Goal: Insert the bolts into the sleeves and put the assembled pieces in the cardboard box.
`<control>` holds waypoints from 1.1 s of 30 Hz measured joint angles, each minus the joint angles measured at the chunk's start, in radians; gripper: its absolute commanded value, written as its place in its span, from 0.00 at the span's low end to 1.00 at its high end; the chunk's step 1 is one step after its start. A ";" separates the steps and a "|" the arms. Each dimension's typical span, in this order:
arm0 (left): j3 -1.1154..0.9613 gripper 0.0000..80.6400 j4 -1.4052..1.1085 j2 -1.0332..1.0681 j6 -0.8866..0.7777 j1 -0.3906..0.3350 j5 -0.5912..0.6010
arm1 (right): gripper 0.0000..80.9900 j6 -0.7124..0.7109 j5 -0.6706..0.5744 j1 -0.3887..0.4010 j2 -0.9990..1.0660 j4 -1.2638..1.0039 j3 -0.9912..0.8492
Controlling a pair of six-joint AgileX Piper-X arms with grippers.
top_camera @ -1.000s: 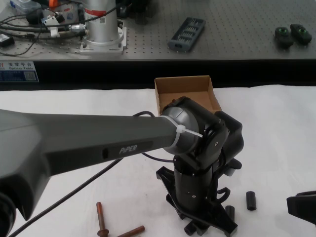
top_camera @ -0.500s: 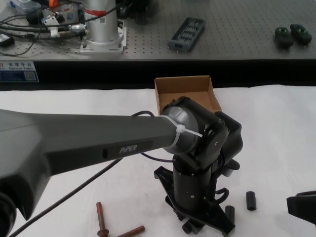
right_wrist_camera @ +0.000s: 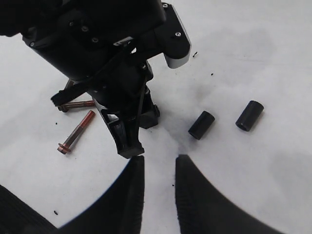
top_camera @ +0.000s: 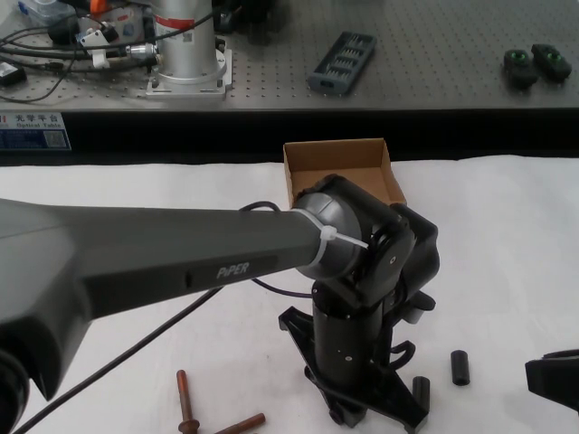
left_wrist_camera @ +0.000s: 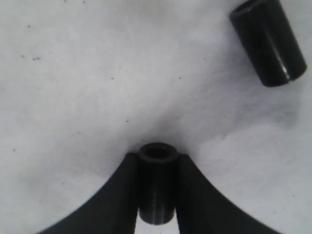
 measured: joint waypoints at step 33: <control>0.331 0.14 -0.354 -0.536 0.015 0.005 0.066 | 0.23 0.032 -0.055 0.000 0.000 -0.080 0.000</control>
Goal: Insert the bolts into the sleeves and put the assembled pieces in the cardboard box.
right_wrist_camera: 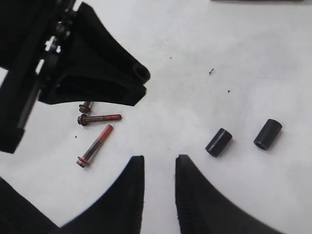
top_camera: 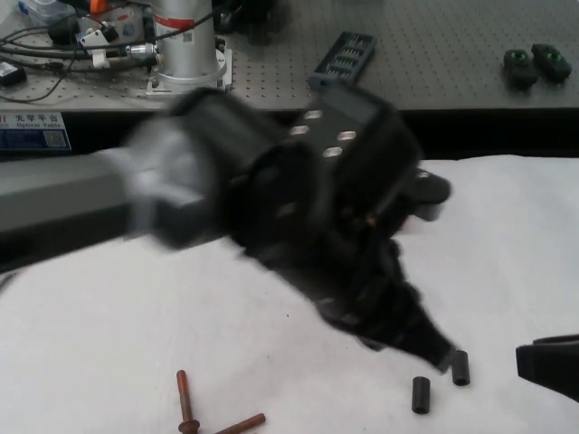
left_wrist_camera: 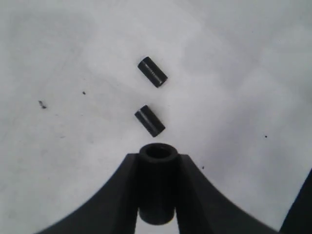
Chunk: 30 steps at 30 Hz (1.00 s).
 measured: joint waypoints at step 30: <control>0.541 0.14 -0.188 -0.582 -0.152 0.049 -0.389 | 0.23 0.134 -0.126 0.342 0.538 -0.248 -0.075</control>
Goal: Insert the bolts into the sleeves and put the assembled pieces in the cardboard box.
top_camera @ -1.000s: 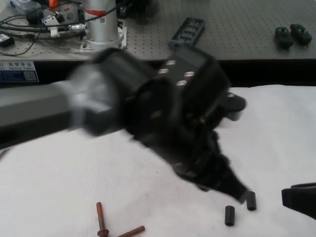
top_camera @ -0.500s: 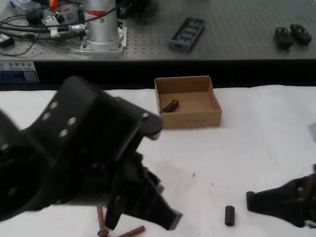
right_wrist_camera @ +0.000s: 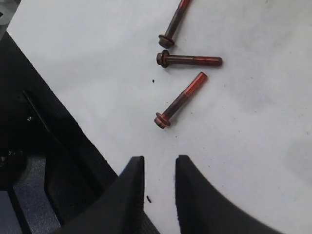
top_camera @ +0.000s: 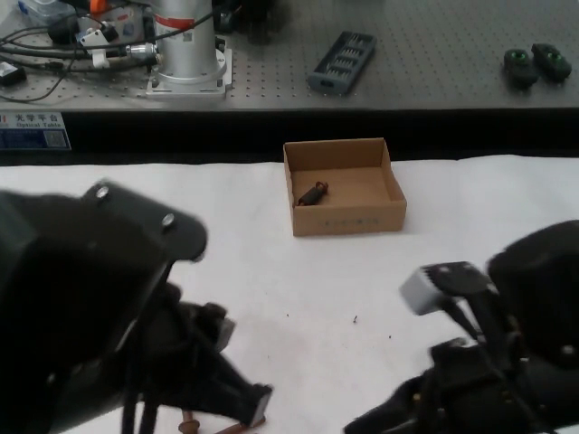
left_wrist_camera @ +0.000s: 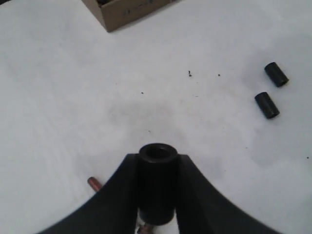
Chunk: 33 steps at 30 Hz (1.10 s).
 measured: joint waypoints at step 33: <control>0.092 0.14 -0.006 -0.107 0.104 0.303 0.090 | 0.23 0.096 0.107 0.195 0.482 -0.026 -0.270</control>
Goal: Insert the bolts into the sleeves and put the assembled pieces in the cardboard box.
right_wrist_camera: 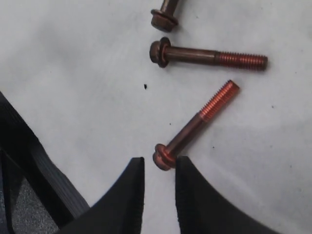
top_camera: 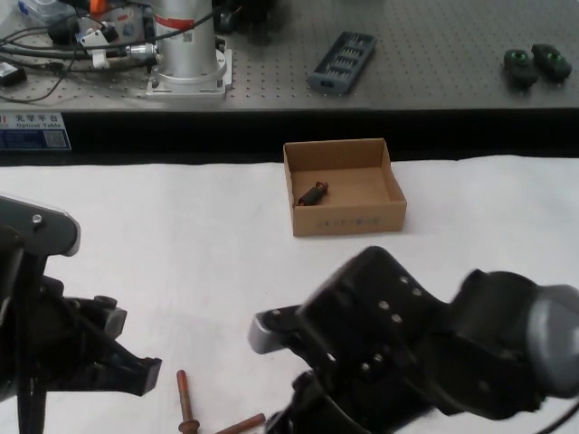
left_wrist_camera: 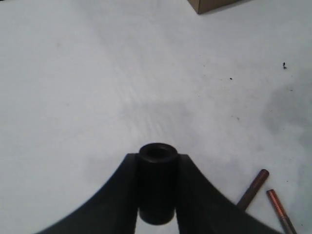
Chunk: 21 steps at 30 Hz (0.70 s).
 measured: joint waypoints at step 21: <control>0.000 0.14 0.000 0.000 0.050 0.076 0.063 | 0.31 0.093 0.236 0.020 0.067 0.015 -0.084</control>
